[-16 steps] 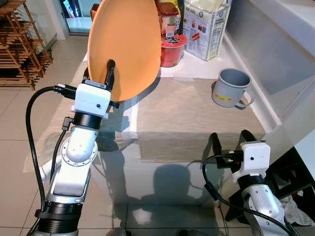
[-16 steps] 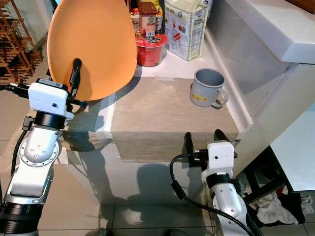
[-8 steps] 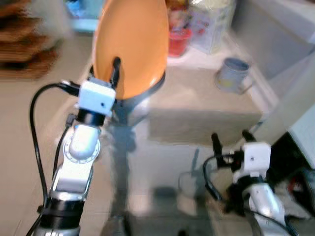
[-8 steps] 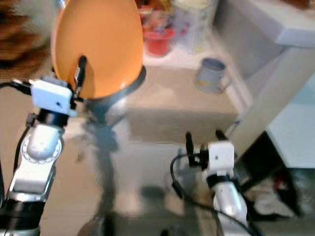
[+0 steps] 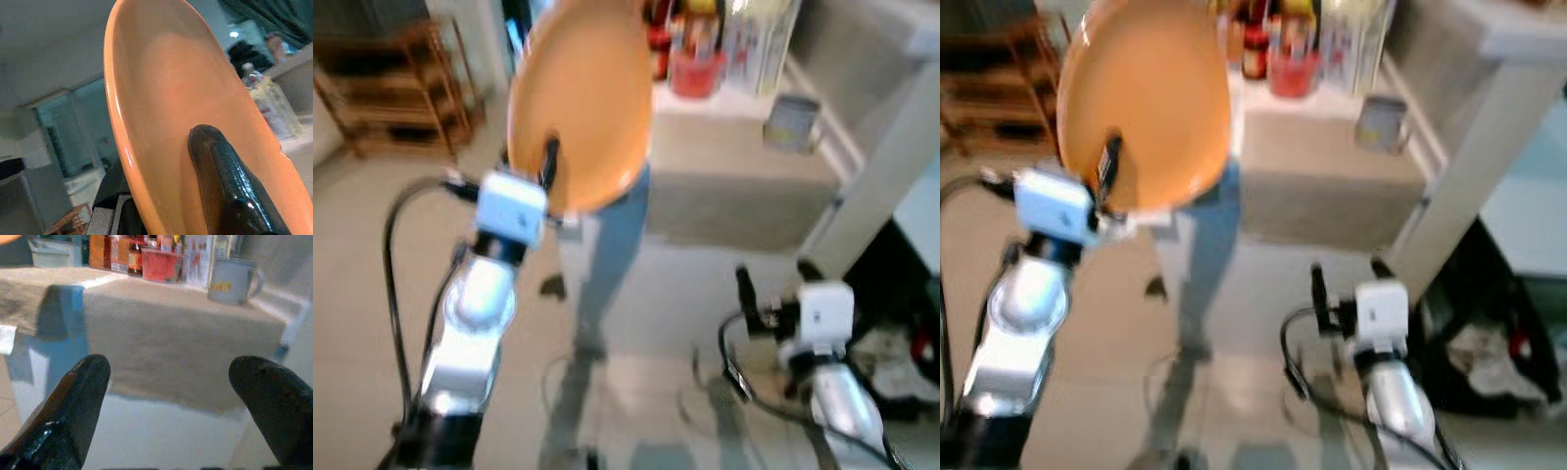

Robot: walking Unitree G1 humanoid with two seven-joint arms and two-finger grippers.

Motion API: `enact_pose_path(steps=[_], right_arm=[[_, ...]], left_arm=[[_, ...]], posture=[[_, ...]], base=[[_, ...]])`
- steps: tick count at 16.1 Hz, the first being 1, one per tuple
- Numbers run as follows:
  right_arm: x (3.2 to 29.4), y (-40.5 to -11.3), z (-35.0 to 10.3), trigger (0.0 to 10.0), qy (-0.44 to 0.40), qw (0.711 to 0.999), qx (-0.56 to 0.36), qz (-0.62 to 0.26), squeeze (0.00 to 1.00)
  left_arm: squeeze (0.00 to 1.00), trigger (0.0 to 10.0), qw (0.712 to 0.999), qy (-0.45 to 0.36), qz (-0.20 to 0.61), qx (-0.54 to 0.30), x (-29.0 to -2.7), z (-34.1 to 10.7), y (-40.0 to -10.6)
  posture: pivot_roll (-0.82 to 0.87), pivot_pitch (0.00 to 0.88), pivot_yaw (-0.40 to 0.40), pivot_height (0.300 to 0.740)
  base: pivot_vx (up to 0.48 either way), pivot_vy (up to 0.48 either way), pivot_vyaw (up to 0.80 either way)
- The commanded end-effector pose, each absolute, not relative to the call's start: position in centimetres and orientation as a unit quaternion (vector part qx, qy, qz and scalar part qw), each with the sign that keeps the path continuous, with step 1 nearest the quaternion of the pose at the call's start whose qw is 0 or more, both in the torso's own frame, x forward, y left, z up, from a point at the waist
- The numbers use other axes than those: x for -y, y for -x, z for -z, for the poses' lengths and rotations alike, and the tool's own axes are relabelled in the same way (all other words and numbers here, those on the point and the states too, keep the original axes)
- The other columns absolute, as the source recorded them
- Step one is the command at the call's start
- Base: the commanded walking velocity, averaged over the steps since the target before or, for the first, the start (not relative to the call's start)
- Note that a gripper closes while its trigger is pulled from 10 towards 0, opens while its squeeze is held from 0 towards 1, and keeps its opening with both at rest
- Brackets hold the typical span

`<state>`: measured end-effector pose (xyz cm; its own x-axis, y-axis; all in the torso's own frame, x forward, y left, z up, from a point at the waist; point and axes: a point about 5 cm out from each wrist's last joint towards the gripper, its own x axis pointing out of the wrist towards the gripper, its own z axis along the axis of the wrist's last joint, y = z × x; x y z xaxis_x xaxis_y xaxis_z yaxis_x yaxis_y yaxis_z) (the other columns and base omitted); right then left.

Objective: Setting the table

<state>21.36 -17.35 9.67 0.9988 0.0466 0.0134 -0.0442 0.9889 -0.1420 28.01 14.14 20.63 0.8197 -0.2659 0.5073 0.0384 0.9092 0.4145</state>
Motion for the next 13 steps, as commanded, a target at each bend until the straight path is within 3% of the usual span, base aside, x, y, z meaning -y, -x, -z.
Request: enact_pose_path(steps=[1,8,13], right_arm=[[17.3,-21.7,-10.1,10.0,0.064,0.998,0.016,-0.023,0.0],[16.8,-22.7,-10.9,10.0,0.059,0.998,0.026,-0.026,0.0],[16.9,-22.8,-10.7,10.0,0.058,0.998,0.024,-0.028,0.0]], left_arm=[[0.0,0.0,0.927,-0.189,0.088,0.312,-13.8,-21.8,-27.8],[0.0,0.0,0.975,-0.101,0.065,0.189,-14.6,-18.6,-28.8],[0.0,0.0,0.983,-0.069,0.064,0.155,-14.5,-17.6,-29.0]], posture=[[-0.01,0.026,-0.018,0.74],[-0.01,0.028,-0.02,0.74],[0.0,0.02,-0.022,0.74]], base=[[0.0,-0.304,0.0],[0.0,-0.46,0.0],[0.145,-0.416,0.0]])
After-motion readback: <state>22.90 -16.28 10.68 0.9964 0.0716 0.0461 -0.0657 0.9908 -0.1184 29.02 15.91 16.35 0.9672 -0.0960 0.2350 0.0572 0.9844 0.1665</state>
